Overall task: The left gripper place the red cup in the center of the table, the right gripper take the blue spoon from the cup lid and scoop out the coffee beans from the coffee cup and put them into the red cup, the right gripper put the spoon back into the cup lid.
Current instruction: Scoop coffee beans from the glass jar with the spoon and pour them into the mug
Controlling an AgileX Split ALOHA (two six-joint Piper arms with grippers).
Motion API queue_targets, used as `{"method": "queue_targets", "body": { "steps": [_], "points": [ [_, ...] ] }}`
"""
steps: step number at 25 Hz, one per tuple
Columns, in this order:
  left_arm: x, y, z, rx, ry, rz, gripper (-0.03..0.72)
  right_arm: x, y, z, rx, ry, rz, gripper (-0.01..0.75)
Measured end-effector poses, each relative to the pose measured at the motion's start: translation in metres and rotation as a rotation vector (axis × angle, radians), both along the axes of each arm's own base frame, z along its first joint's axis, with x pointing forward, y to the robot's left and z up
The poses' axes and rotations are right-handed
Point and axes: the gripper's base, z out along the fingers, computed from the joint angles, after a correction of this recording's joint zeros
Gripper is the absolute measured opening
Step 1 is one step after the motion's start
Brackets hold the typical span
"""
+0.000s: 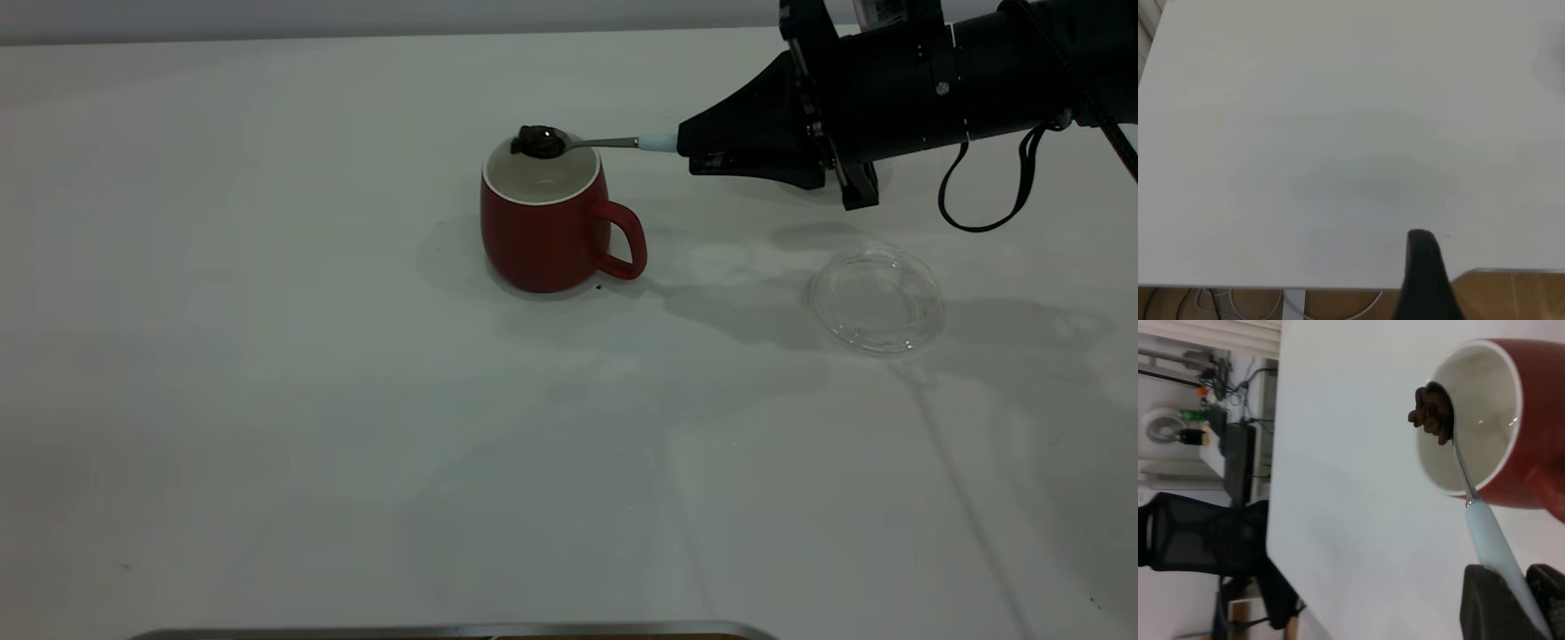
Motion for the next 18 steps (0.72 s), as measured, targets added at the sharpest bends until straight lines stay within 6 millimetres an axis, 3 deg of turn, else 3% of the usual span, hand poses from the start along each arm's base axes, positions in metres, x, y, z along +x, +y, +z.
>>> {"method": "queue_targets", "body": {
  "steps": [18],
  "points": [
    [0.0,0.0,0.0,0.0,0.0,0.0,0.587,0.0036,-0.0047,-0.0064,-0.211,-0.458,0.221,0.113]
  ]
}}
